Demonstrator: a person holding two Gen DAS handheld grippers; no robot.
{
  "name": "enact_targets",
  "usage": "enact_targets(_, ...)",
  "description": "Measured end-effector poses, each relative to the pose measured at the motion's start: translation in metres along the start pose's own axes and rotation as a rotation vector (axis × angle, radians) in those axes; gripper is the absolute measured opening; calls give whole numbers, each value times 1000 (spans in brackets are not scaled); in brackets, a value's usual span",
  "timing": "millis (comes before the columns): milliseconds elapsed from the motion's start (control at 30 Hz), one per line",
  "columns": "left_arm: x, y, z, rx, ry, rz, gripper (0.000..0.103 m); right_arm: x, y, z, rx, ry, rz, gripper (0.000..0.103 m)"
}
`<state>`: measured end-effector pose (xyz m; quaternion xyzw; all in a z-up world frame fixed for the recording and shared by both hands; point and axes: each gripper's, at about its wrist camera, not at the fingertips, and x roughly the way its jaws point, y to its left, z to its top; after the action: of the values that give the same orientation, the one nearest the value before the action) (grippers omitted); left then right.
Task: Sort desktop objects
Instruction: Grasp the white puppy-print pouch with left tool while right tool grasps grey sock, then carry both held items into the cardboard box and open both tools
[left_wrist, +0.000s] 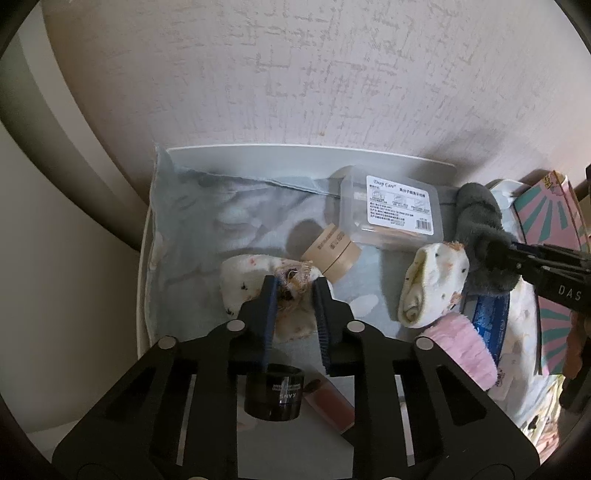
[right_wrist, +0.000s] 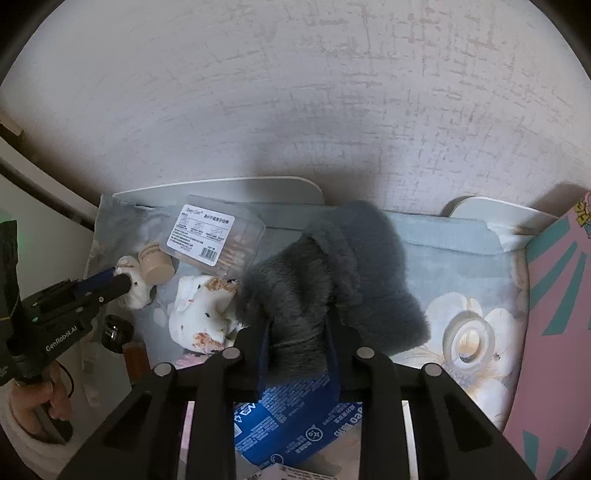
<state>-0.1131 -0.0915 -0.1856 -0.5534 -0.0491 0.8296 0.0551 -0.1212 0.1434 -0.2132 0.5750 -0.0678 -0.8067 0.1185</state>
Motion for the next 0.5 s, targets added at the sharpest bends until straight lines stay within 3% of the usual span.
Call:
enact_targets(333,-25,40,3,-57,-29,-39,13,-23,-6,18,25,-34,30,20)
enact_targets(500,-36,29,17,-47,-54,-39,13,-33,-2,16,22,-52,34,20)
